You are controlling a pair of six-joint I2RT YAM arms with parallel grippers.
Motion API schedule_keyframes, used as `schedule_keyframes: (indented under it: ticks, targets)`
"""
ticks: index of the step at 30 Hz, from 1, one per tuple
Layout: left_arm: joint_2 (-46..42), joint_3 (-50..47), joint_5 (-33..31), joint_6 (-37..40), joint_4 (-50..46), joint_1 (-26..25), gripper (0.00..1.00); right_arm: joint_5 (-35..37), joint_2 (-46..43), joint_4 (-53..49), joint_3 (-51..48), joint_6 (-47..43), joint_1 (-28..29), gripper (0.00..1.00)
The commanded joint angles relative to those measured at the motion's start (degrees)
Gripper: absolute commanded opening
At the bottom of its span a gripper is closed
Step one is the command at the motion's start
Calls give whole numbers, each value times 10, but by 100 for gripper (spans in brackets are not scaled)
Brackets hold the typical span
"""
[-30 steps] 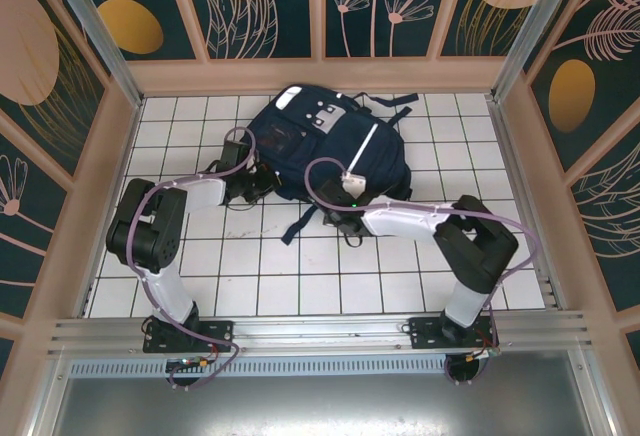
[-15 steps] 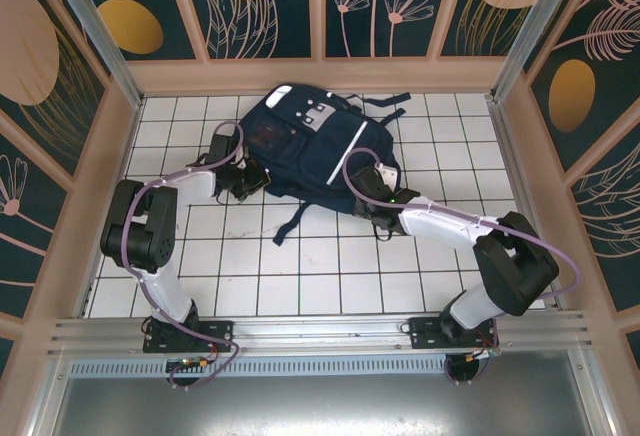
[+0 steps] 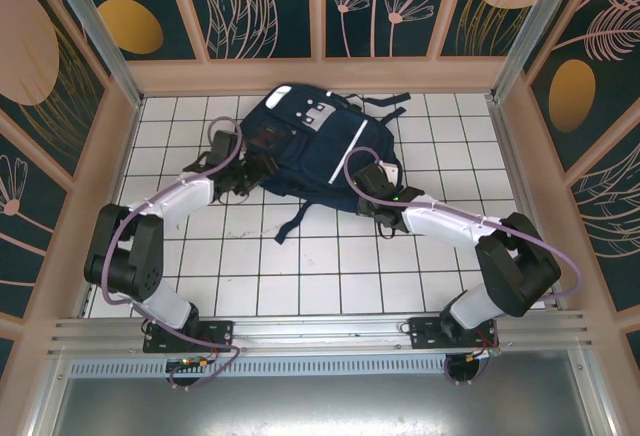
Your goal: Pack books, pencil case, and school supplies into a backpack
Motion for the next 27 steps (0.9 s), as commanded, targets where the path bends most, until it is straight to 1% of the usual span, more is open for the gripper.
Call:
schedule_keyframes:
  ticks: [1, 5, 9, 14, 16, 19, 23, 25, 26, 27]
  targets:
    - [-19, -28, -35, -86, -19, -47, 63, -1, -24, -3, 9, -18, -7, 0]
    - [-16, -32, -35, -163, 20, -118, 63, -18, -31, 11, 2, -26, -8, 0]
    - [12, -8, -41, -223, 57, -178, 64, -41, -38, 25, -7, -34, -10, 0]
    - [61, 41, -52, -261, 82, -226, 65, -57, -46, 34, -17, -43, -11, 0]
    - [93, 61, -50, -271, 90, -238, 66, -63, -48, 39, -22, -44, -11, 0]
    - [127, 96, -55, -281, 91, -253, 70, -74, -52, 45, -33, -43, -11, 0]
    - [170, 134, -55, -291, 103, -264, 70, -83, -59, 51, -49, -37, -11, 0]
    - [188, 147, -54, -296, 105, -266, 68, -89, -62, 55, -54, -33, -11, 0]
    - [197, 150, -49, -299, 111, -267, 66, -90, -64, 55, -56, -32, -11, 0]
    - [202, 151, -46, -304, 116, -267, 61, -88, -64, 54, -56, -31, -11, 0]
